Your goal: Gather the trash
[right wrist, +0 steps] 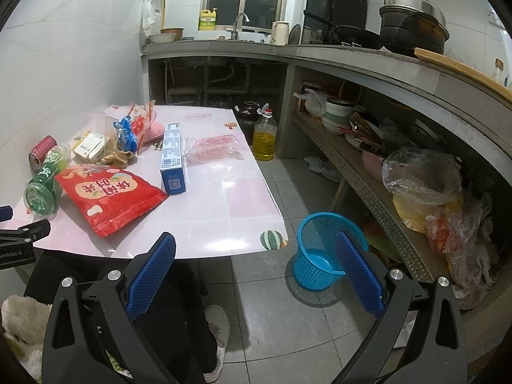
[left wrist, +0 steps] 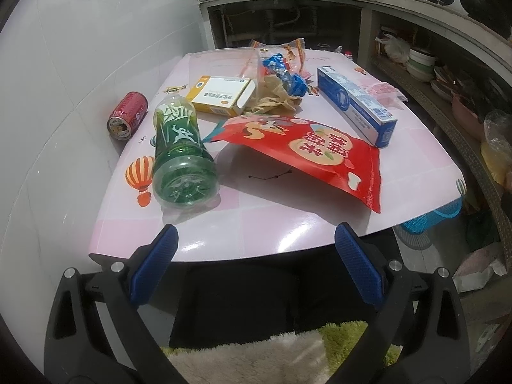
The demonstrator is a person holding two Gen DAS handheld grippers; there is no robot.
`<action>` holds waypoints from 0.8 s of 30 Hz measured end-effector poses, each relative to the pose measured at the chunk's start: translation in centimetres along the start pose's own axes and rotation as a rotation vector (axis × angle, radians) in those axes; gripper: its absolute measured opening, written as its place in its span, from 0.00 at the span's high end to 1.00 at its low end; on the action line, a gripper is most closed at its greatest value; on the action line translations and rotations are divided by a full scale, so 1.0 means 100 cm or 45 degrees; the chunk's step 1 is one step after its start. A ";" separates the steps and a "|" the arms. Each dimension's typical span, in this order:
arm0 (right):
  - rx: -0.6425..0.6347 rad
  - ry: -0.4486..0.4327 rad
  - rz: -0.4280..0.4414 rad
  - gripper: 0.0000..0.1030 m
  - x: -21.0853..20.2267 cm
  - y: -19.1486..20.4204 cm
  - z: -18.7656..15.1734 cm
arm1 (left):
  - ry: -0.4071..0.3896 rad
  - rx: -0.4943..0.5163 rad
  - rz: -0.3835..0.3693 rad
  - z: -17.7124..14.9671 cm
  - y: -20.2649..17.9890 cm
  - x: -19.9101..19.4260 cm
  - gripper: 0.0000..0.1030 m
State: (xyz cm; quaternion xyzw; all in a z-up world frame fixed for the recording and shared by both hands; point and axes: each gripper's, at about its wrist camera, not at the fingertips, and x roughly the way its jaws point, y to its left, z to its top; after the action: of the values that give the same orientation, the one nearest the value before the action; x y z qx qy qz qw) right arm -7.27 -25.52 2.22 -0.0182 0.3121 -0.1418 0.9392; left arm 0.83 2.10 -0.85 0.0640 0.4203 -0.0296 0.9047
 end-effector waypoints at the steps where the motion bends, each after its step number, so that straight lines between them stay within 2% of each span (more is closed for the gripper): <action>1: -0.001 0.001 0.003 0.06 0.001 0.004 0.002 | 0.002 -0.008 -0.001 0.002 0.002 0.000 0.08; 7: 0.014 -0.001 0.052 0.06 0.011 0.023 0.010 | -0.010 -0.056 -0.006 0.011 0.028 0.006 0.08; 16: -0.004 -0.019 0.182 0.06 0.031 0.056 0.026 | -0.060 -0.090 0.075 0.027 0.082 0.026 0.08; 24: -0.002 0.054 0.296 0.06 0.062 0.074 0.041 | -0.129 -0.112 0.008 0.035 0.115 0.043 0.08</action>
State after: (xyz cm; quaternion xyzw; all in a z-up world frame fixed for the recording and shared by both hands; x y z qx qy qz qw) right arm 1.77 -20.35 1.05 0.0205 0.3321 -0.0321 0.9425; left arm 7.47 12.99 -0.90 0.0239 0.3746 -0.0115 0.9268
